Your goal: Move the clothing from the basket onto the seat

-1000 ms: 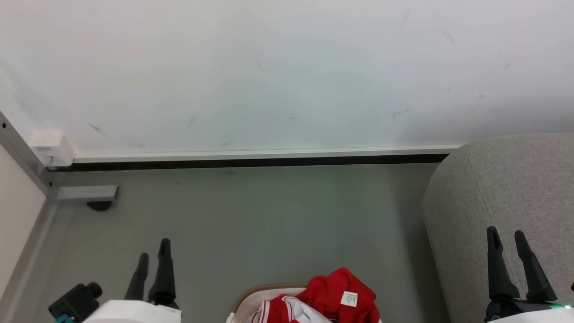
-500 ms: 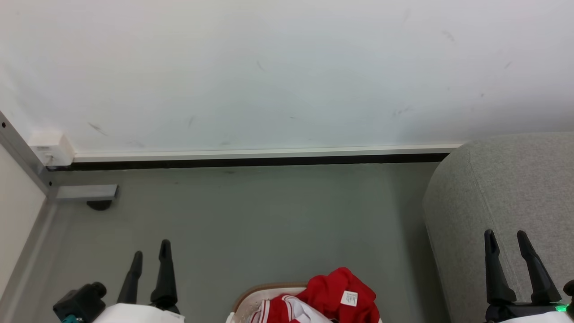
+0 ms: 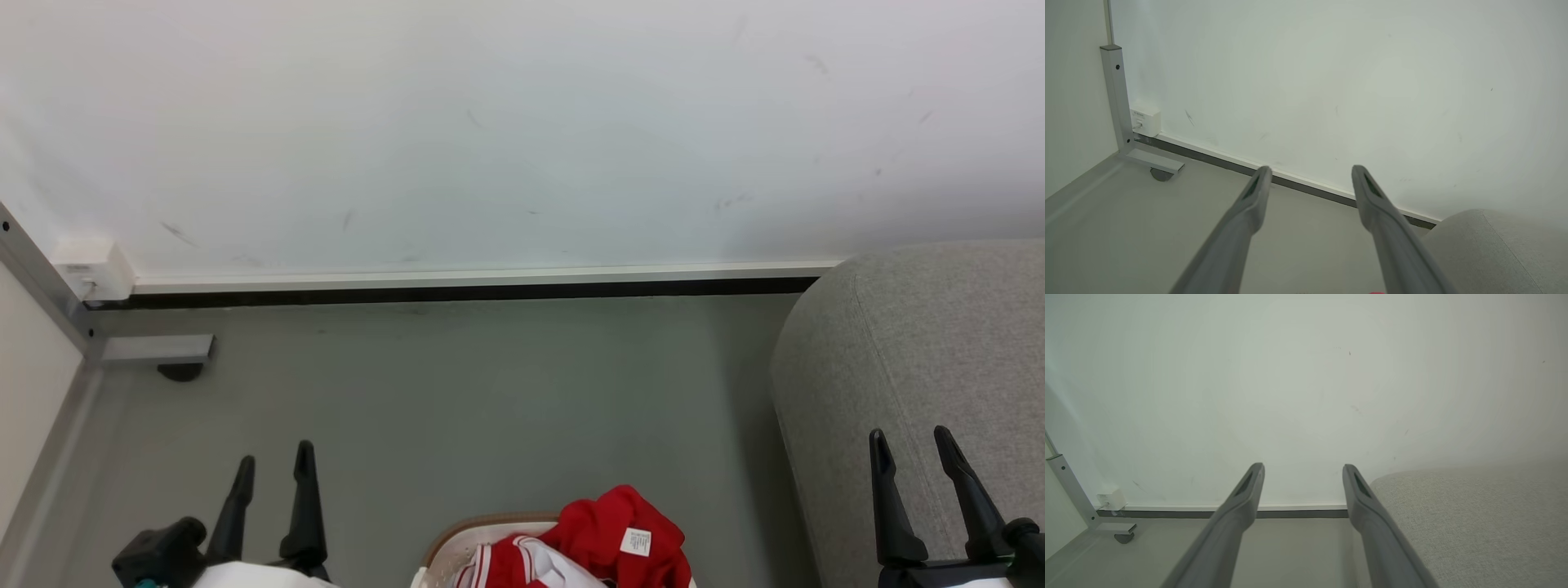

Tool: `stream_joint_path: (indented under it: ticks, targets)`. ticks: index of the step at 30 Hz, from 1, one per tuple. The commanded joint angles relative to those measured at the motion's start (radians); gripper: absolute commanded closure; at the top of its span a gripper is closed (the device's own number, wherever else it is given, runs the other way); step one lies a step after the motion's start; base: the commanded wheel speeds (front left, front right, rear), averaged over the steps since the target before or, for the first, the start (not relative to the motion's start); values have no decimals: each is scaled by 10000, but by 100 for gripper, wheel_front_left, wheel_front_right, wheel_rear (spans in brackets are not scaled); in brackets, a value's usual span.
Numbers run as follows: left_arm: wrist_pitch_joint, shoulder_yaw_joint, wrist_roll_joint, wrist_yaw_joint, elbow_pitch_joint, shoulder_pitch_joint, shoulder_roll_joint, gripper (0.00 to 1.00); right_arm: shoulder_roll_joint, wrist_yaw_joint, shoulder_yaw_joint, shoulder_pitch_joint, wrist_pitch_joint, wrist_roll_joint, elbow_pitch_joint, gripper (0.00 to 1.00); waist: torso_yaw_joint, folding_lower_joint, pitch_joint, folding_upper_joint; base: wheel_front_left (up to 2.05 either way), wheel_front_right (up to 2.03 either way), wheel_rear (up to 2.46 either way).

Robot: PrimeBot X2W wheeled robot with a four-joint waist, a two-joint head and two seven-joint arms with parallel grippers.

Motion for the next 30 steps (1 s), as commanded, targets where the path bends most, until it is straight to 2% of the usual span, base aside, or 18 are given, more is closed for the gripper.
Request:
stream_joint_path:
  ticks: [1, 30]
  targets:
    - [-112, 32, 287, -47, -50, 35, 84, 0, -8, -14, -68, 4, -50, -280, -64, 0, 0, 0, 11, 0, 0, 0, 0]
    - [-712, 106, 2392, -358, 402, 130, 92, 0, 374, -19, -644, 206, -229, -2154, 251, 0, 36, 0, 213, 0, 0, 0, 0]
